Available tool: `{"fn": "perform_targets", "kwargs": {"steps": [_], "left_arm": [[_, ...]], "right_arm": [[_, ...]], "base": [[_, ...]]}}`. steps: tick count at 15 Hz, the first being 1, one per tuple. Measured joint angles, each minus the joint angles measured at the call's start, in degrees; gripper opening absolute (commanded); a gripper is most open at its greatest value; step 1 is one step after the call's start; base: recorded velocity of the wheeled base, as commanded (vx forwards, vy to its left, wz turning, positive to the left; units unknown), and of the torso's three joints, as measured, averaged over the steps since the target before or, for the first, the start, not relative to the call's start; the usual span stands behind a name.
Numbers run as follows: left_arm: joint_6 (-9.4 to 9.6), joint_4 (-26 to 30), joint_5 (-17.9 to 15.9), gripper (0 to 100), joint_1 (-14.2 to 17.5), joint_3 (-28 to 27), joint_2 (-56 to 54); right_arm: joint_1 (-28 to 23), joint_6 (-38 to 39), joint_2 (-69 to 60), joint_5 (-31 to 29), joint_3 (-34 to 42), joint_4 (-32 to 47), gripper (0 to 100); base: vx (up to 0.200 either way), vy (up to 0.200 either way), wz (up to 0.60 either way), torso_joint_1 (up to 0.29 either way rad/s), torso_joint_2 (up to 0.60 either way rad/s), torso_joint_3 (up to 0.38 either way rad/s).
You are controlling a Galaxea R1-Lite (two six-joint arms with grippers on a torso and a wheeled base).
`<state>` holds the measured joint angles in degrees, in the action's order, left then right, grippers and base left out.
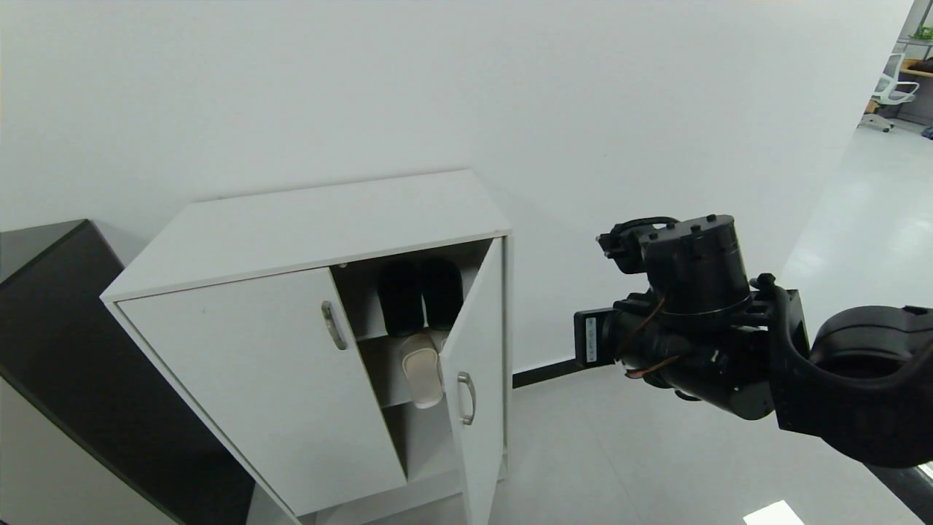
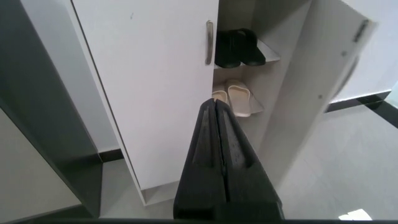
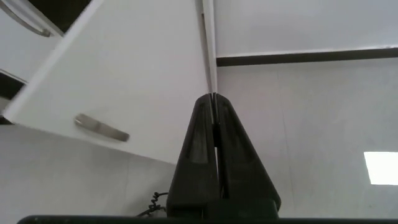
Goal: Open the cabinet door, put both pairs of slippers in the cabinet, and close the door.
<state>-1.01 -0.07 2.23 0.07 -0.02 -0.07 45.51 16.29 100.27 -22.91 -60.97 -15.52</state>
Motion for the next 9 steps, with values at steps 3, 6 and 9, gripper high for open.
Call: {"fn": "perform_targets", "kwargs": {"steps": [3, 6, 9], "left_arm": [[0.0, 0.0, 0.0, 0, 0.0, 0.0, 0.0], [-0.02, 0.0, 0.0, 0, 0.0, 0.0, 0.0], [-0.02, 0.0, 0.0, 0, 0.0, 0.0, 0.0]], "right_arm": [[0.7, 0.0, -0.3, -0.1, 0.7, -0.1, 0], [1.0, 0.0, -0.4, -0.1, 1.0, -0.2, 0], [1.0, 0.0, -0.5, -0.1, 1.3, -1.1, 0]], "base": [[0.0, 0.0, 0.6, 0.001, 0.0, -0.001], [0.0, 0.0, 0.6, 0.004, 0.01, -0.002], [0.0, 0.0, 0.2, 0.001, 0.0, -0.001]]}}
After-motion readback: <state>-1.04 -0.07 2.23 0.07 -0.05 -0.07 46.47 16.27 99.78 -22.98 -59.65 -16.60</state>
